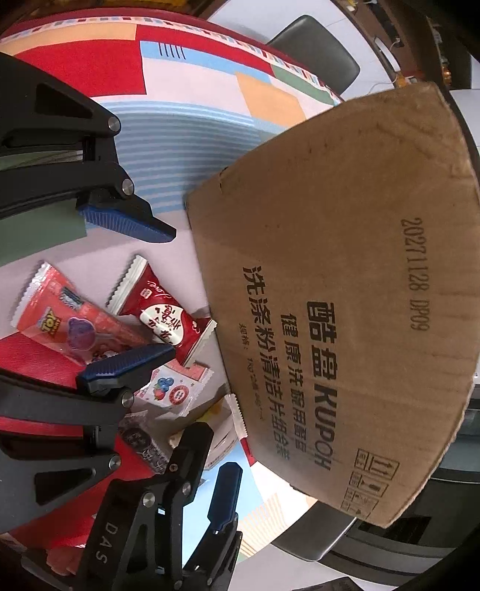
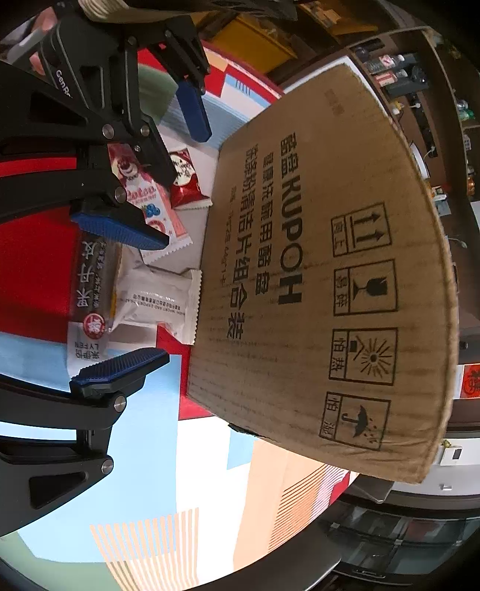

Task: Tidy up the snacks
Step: 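Grasp the red candy packet with the left tool while the right tool grasps the white pastry bag, then lift both packets and carry them over the open box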

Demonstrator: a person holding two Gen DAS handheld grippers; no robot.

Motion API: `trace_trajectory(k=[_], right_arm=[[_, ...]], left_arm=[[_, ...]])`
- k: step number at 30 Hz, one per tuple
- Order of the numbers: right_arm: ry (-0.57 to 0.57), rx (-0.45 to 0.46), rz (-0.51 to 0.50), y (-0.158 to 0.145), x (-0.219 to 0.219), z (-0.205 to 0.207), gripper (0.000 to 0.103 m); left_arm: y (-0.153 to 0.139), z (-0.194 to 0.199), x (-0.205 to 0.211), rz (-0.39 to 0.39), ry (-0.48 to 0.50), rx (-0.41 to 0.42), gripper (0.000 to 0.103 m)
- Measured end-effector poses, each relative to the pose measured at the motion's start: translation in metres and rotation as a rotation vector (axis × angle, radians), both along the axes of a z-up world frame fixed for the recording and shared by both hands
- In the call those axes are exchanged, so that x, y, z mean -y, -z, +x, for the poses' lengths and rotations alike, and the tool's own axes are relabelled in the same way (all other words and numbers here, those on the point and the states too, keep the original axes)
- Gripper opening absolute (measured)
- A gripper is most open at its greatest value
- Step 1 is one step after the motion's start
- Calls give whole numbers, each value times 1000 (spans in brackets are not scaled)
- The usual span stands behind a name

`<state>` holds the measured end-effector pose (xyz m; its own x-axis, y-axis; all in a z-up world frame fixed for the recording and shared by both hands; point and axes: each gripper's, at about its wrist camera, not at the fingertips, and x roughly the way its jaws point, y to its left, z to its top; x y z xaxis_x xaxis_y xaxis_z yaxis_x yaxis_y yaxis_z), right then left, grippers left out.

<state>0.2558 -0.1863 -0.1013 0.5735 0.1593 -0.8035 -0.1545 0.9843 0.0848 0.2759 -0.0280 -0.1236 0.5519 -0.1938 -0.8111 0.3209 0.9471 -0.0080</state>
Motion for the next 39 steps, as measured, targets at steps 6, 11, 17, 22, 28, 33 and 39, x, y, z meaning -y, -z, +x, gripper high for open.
trace_trajectory(k=[6,11,17,22,28,33,39], right_arm=[[-1,-7,0,6,1,4,56],[-1,-3,-15,8,-2,6,56],[-17,-27,-13,17,-2,5,38],[-20,-17,-29,19,-6,0,33],[-17,-1,-25,14,-9,-10,33],[-26,22,-11,1,-10,-15,33],[-43,71,-26,-13,-13,-31,33]], left_arm=[[3,7,-1,-38,0,-19,56],[7,9,-2,-73,5,-34,47],[6,4,4,-81,12,-28,35],[6,-5,7,-94,5,-32,23],[0,-14,6,-97,-1,-22,23],[-13,-27,1,-111,-9,-3,23],[-32,-48,-11,-117,-28,47,23]])
